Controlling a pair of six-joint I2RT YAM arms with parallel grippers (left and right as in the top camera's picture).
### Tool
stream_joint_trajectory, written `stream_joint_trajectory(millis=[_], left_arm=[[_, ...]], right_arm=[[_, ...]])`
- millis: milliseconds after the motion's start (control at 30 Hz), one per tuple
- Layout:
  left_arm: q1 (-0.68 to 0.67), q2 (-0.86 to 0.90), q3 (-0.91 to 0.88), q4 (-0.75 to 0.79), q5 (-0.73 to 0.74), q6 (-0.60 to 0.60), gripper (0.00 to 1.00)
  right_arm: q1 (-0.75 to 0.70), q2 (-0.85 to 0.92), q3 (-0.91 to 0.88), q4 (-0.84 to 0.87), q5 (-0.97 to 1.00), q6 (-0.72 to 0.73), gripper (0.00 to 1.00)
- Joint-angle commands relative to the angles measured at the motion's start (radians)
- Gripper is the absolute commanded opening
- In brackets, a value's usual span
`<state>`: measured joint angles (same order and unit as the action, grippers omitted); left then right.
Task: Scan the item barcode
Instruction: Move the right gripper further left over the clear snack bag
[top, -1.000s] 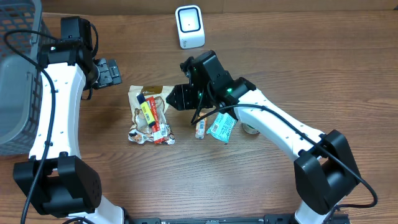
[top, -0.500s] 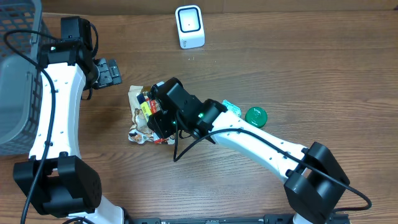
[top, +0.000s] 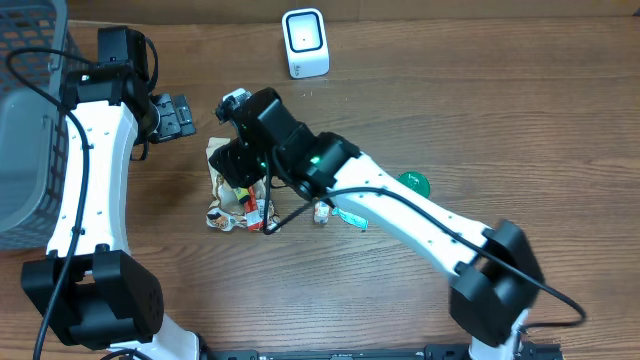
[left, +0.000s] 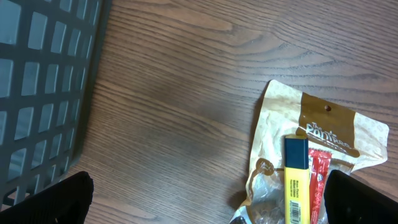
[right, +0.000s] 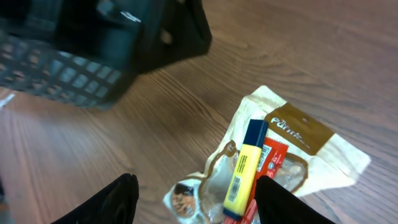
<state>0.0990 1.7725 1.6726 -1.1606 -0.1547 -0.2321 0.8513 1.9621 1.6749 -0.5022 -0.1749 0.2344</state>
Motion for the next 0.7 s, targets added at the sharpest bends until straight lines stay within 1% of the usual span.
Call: stream_joint_trajectory(millis=[0,200,233,300,433,500,567,667], left_arm=[[-0.002,-0.014,-0.001,-0.002,-0.010,0.008,1.00],[-0.002,-0.014,-0.001,-0.002,-0.009,0.008,1.00],[-0.002,-0.014,-0.001,-0.002,-0.009,0.008,1.00],[-0.002,-0.014,-0.001,-0.002,-0.010,0.008,1.00],[-0.002,-0.014,-0.001,-0.002,-0.010,0.008,1.00],[-0.002,-0.014,-0.001,-0.002,-0.010,0.008,1.00],[-0.002,-0.014,-0.001,-0.002,-0.010,0.008,1.00],[-0.002,-0.014,-0.001,-0.002,-0.010,0.008,1.00]], right_arm=[[-0.001,0.087,0.000,0.027,0.010,-0.009,0.63],[0.000,0.183,0.000,0.087,0.010,-0.027,0.61],[0.000,0.195,0.000,0.093,0.010,-0.027,0.60],[0.001,0.220,-0.001,0.099,0.010,-0.027,0.52],[0.002,0.272,-0.001,0.133,0.010,-0.027,0.52],[0.002,0.283,-0.001,0.134,0.010,-0.027,0.51],[0.002,0.285,-0.001,0.133,0.009,-0.027,0.46],[0.002,0.289,-0.002,0.130,-0.010,-0.026,0.46]])
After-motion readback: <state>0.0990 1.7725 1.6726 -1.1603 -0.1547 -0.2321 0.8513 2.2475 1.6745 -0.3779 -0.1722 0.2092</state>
